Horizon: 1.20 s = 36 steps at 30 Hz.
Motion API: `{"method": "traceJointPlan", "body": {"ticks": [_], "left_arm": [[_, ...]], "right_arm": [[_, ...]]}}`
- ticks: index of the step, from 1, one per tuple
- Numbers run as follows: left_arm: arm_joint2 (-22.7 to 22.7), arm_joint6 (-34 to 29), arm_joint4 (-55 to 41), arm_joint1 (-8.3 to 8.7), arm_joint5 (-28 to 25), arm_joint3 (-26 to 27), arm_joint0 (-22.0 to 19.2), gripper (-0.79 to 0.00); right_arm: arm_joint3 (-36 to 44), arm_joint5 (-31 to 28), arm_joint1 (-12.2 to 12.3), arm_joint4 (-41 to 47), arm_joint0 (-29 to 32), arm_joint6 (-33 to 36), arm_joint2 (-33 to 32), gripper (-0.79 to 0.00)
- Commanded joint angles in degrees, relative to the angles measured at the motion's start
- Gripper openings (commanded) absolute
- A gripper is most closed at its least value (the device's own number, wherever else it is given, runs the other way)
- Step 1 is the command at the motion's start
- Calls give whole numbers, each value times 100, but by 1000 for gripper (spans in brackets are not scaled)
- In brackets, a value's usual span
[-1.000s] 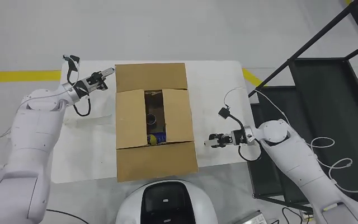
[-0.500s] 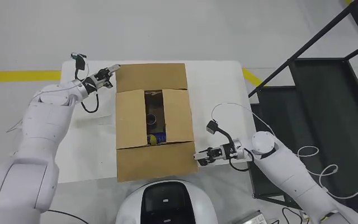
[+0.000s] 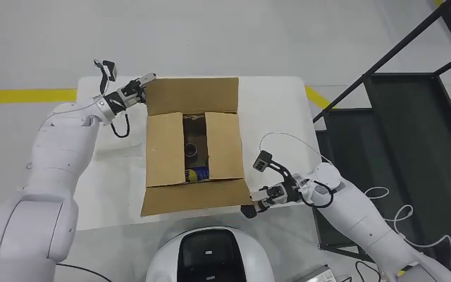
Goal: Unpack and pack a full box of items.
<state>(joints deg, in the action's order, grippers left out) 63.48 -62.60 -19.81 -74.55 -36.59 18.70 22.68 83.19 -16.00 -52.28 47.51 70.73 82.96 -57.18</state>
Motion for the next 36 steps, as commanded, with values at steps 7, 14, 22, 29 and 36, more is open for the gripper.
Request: {"method": "traceJointPlan", "body": {"ticks": [7,14,22,29,36], "left_arm": [[66,-569,-253,216,58,1016,423,0],[122,-900,-280,603,388,2324,1108,0],[179,-1211,-329,1044,700,3491,1764,0],[152,-1384,-412,1352,873,4061,2120,0],[17,-1316,-457,1578,804,4304,2289,0]], "right_arm": [[-181,-147,-105,456,-194,-135,-60,0],[-504,-501,-243,372,-461,-959,-42,0],[-890,-772,-406,-231,-901,-1725,91,0],[-1051,-895,-498,-856,-1300,-2171,104,0],[-1402,-661,-637,-1209,-1753,-2352,299,0]]}}
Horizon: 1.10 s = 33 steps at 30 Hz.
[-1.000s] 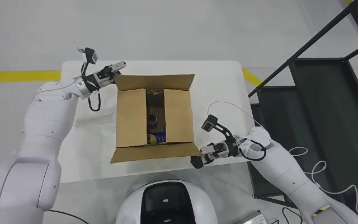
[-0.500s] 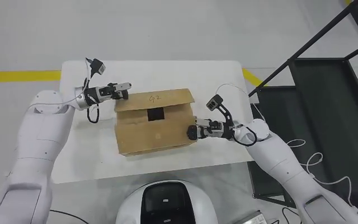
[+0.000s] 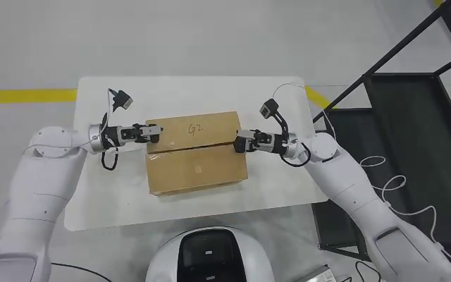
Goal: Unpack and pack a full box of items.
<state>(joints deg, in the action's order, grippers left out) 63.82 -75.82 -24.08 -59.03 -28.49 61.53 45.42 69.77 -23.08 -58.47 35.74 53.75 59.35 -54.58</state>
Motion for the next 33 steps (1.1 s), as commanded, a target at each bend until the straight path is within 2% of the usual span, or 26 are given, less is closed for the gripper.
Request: {"method": "traceJointPlan", "body": {"ticks": [1,7,13,19,23,27,33], "left_arm": [[-31,6,-68,54,-5,42,30,0],[61,78,-539,227,-77,278,156,0],[566,-81,-1484,437,82,766,614,0],[1097,550,-979,605,-449,692,1272,0],[1244,1015,-752,639,-364,980,1691,0],[1288,771,-519,687,-250,1418,2018,0],[1297,97,-409,749,-18,1768,2205,0]], "right_arm": [[-130,92,-45,-40,-116,19,87,0],[-551,219,-218,-129,-471,92,379,0],[-834,222,-363,-143,-756,167,539,0],[-867,197,-417,-322,-882,228,546,0],[-853,195,-416,-368,-856,255,472,0],[-877,197,-414,-389,-805,289,405,0],[-876,227,-426,-432,-772,311,337,0]]}}
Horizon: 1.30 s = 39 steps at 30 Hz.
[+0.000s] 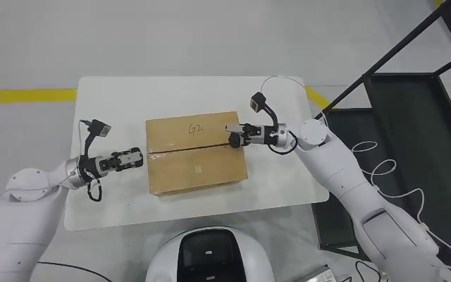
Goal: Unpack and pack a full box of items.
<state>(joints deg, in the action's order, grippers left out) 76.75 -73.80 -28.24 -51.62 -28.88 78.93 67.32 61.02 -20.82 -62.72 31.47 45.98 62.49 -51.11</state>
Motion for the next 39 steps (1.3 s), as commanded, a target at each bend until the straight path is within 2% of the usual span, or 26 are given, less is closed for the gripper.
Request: {"method": "traceJointPlan", "body": {"ticks": [1,8,11,19,39], "left_arm": [[8,-179,56,18,47,43,28,0],[-111,97,814,27,125,-14,10,0],[-218,262,812,-2,124,-68,-33,0],[-683,822,1033,-141,213,-426,-474,0],[-1563,1081,824,-480,159,-936,-1399,0]], "right_arm": [[-7,7,-5,-7,12,-7,-20,0],[-22,30,-39,-49,36,-31,-52,0],[-37,35,-51,-73,35,-29,-73,0],[-198,4,-60,-135,5,8,-190,0],[-698,-27,-1,-221,-139,129,-683,0]]}}
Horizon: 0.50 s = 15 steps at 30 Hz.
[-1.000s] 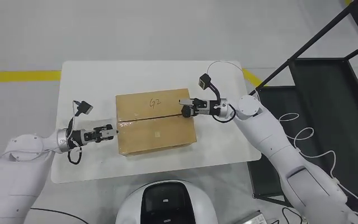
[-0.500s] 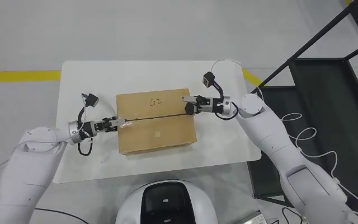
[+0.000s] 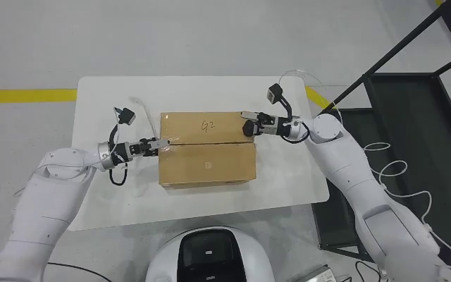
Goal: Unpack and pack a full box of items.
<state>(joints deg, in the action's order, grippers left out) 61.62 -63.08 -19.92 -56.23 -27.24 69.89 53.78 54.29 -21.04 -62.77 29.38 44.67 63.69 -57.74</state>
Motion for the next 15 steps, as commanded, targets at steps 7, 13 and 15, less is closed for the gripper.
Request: {"method": "traceJointPlan", "body": {"ticks": [7,13,15], "left_arm": [[-353,45,-149,-165,-41,-329,-338,0],[-287,-48,-337,-181,-183,-607,-387,0],[-112,-35,-445,-138,-247,-667,-303,0]], "right_arm": [[-215,-177,50,79,-72,122,-279,0],[-62,-236,127,427,-7,414,-621,0],[121,-197,169,609,93,583,-776,0]]}}
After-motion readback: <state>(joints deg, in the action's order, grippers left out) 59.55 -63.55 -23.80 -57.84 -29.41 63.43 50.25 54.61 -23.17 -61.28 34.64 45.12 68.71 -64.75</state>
